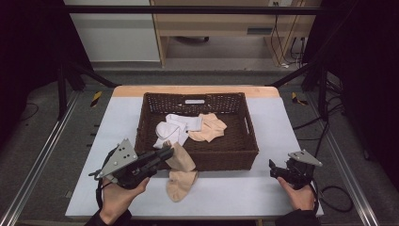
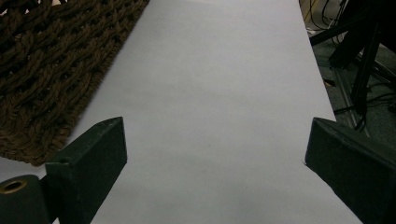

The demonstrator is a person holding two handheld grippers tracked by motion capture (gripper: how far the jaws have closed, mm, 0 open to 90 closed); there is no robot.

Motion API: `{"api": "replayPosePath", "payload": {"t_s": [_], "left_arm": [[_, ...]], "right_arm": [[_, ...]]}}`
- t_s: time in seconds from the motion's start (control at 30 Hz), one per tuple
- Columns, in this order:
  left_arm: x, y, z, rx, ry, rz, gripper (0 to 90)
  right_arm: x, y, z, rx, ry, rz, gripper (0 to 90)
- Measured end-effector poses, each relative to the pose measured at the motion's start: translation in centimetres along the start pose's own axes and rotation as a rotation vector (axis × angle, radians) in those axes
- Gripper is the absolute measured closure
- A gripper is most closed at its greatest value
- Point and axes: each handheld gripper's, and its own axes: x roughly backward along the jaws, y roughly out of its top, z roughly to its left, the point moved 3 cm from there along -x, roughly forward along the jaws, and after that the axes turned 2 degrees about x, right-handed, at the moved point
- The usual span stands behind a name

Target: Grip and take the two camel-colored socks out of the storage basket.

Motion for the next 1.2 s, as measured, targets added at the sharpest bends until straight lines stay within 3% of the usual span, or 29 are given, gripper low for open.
{"api": "replayPosePath", "payload": {"t_s": [0.3, 0.43, 0.87, 1.07, 1.2], "left_arm": [[-1.1, -4.0, -0.2, 0.039, -0.018, 0.096, 85.5], [-2.4, -5.6, -0.4, 0.056, -0.027, 0.148, 85.5], [-6.6, -10.3, -0.8, 0.033, -0.031, 0.301, 85.1], [-8.2, -12.3, 0.0, 0.051, -0.031, 0.340, 83.8], [-8.3, -12.6, 0.3, 0.059, -0.027, 0.337, 79.2]], "right_arm": [[0.0, 0.0, 0.1, -0.003, 0.004, 0.000, 5.8], [0.0, 0.0, 0.1, -0.001, 0.004, 0.002, 5.8], [-0.1, 0.0, 0.3, 0.008, 0.010, 0.004, 5.8], [-0.1, 0.0, 0.3, 0.012, 0.010, 0.007, 5.8], [-0.1, 0.0, 0.3, 0.013, 0.011, 0.011, 5.8]]}}
